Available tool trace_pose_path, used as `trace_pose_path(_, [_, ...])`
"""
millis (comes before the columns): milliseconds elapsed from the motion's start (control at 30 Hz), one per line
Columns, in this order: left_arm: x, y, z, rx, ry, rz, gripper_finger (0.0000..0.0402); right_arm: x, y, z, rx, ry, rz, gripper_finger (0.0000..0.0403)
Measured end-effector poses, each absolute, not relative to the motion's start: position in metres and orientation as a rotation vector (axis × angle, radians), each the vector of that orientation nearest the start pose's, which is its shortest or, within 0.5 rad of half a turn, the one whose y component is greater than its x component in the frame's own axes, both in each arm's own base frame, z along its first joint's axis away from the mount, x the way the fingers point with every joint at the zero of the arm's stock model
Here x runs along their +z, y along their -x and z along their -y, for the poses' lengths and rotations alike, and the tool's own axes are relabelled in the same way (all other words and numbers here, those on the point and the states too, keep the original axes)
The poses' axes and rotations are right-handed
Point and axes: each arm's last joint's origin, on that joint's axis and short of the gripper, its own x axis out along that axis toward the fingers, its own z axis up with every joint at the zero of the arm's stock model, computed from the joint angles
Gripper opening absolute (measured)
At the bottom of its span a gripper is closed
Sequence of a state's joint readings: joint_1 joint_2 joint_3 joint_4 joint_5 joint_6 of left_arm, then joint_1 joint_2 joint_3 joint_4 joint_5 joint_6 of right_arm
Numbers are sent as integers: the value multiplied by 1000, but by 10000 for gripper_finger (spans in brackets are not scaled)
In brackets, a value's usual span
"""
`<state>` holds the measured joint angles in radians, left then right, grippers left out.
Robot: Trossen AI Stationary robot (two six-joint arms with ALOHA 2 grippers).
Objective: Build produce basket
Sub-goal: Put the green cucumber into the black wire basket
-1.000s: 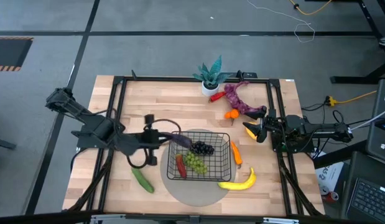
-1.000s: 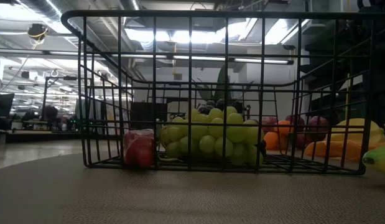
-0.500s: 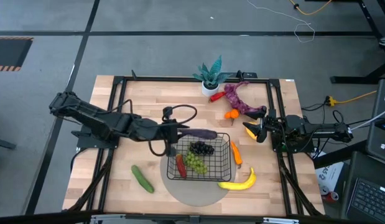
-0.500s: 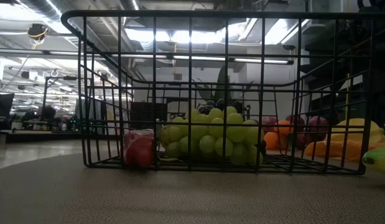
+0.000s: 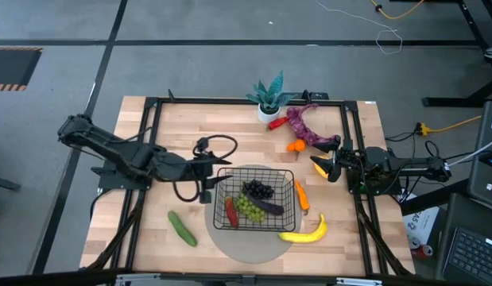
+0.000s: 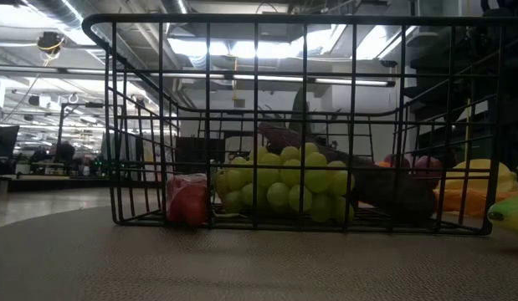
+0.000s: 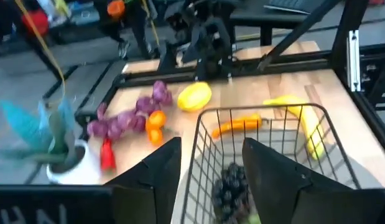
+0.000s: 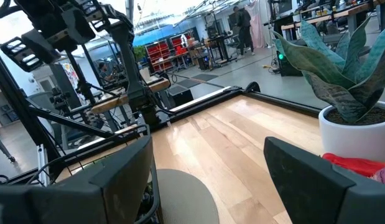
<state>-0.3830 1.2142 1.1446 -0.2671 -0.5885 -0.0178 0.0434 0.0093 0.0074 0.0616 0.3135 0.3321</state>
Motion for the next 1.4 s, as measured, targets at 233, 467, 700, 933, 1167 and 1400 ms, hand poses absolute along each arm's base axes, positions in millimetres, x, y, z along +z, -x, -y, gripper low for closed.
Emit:
trace_pose_path(233, [348,-204,82,228,76,-569,165,171,-97,5,-258,-341,103,310])
trace_pose_path(467, [314,-172,98,184,400,-999,165,171,-97,5,-258,-341,103,310])
trace_pose_path(700, [253,-171,136,21,425,-1262,164,171,-97,5,-258,-341,103,310])
trace_pose_path(933, [221,-191,176,-184,230,-1211,164,171,-97,5,-258,-344,104,310])
trace_pose_path(1167, [182,-197,194,-269,7,-1343,164,171,-97,5,-255,-396,111,310])
trace_pose_path(1400, [168,-200,199,-300,-165,-1338,164,171,-97,5,-254,-426,115,310])
